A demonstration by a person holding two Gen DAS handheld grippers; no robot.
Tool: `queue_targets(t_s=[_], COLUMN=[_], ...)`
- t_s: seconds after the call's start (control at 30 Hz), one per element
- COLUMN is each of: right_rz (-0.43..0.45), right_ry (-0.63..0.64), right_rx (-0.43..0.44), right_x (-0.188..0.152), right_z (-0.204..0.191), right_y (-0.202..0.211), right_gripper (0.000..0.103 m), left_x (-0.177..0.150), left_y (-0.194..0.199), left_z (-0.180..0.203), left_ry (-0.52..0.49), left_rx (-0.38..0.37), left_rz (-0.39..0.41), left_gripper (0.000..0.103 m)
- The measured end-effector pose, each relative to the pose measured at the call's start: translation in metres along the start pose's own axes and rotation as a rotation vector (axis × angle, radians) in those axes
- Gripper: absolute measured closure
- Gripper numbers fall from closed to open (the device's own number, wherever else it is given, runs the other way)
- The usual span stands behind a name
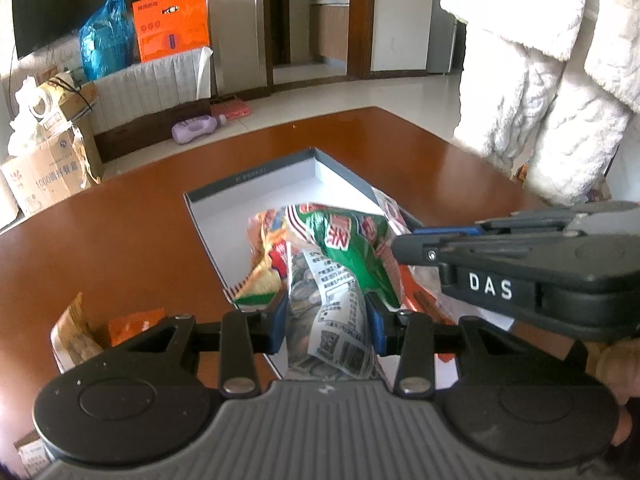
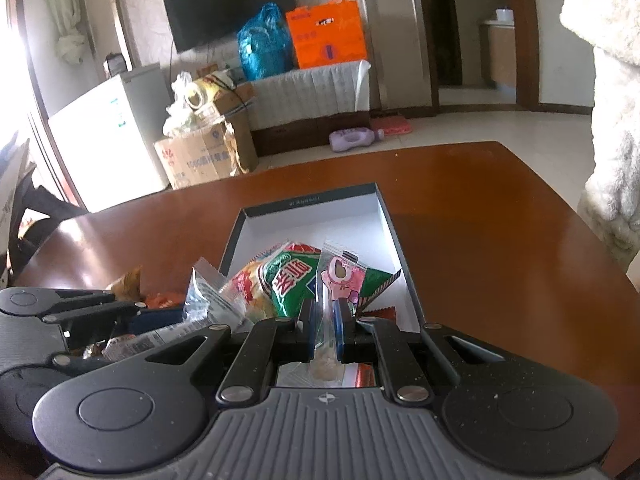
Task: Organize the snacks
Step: 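Carry clear wrapper with left tool while right tool carries pink candy over box, then drop clear wrapper into box with left tool while right tool releases pink candy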
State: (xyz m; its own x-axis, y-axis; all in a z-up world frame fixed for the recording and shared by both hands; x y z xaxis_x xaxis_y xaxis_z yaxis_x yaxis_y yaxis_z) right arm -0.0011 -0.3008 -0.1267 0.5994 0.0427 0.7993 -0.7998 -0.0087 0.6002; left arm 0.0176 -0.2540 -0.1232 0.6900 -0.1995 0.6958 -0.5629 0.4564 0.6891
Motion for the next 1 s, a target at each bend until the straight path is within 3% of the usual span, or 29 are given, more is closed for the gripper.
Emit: queue_targets(t_s=[0.57,0.77,0.9,1.0], right_rz=[-0.081,-0.08,-0.067,-0.064], right_ry=[0.024,0.021,0.013,0.012], right_rx=[0.006,0.008,0.011,0.011], right_x=[-0.012,-0.013,-0.011,-0.01], right_z=[-0.006,-0.004,-0.005,-0.005], right_y=[-0.018,-0.018,-0.016,-0.016], right_gripper=[0.086,0.08,0.078,0.075], left_x=[-0.009,-0.008,-0.006,-0.005], left_y=[-0.012,-0.012,-0.008,-0.004], left_z=[0.005,0.002,0.001,0.002], left_ry=[-0.031,-0.036,-0.032,-0.038], left_rx=[0.003,0.018,0.021,0.018], left_rz=[-0.015,-0.008,0.002,0.01], left_gripper=[0.064,0.058,0.044,0.043])
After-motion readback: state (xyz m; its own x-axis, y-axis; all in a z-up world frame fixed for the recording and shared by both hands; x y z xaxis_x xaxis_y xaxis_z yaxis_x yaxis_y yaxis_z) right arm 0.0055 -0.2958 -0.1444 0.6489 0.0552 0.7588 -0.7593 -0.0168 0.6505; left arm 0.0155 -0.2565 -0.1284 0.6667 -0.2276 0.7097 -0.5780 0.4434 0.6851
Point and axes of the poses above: each gripper's, at about its wrist camera, not at the fingertips, and y roughly against the way its jaws point, z to its right, x to its top, the point moved 9 cm from there along -y, roughly the way its jaws point, and after that the axes turned 15 degrees about y, right-handed, at the moved point
